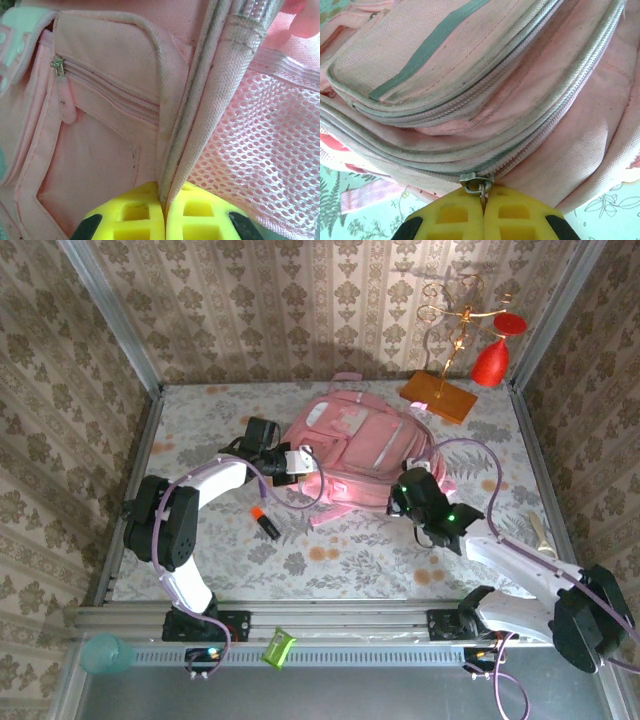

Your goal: Pack books, pencil case, and school supplies into a backpack

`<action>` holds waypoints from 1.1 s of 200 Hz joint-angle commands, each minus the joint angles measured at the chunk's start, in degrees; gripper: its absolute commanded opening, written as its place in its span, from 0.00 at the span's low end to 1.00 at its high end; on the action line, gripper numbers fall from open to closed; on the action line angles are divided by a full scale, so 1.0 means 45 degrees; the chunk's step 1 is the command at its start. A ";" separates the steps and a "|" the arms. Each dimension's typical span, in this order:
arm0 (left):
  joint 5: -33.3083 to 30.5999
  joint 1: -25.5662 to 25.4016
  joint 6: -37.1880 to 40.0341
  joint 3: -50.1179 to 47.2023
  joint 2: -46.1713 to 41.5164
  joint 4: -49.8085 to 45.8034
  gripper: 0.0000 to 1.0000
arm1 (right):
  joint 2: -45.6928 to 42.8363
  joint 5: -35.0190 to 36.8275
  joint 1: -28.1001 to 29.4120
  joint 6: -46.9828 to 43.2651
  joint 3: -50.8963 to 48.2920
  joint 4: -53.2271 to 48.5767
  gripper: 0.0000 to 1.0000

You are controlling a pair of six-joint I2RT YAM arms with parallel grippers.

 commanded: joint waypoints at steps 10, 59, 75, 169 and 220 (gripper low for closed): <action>-0.0262 0.0605 -0.0171 0.0671 0.0227 -0.0110 0.05 | -0.0451 -0.2375 -0.0437 -0.0708 -0.0227 -0.0160 0.00; 0.1615 0.0594 -0.1136 -0.0010 -0.1492 -0.0123 0.84 | 0.0367 -0.5894 -0.0399 -0.0443 0.0222 0.1124 0.00; 0.2484 0.0283 -0.1622 -0.0349 -0.2271 -0.0136 0.84 | 0.0480 -0.6255 -0.0389 -0.0267 0.0255 0.1378 0.00; 0.1331 -0.4051 -0.0036 -0.0121 -0.1635 -0.0172 0.54 | 0.0665 -0.7726 -0.0106 -0.0796 0.0651 0.2120 0.00; 0.0209 -0.4391 0.0635 0.0563 -0.0593 -0.0581 0.41 | 0.0523 -0.8214 0.0028 -0.0631 0.0593 0.2684 0.00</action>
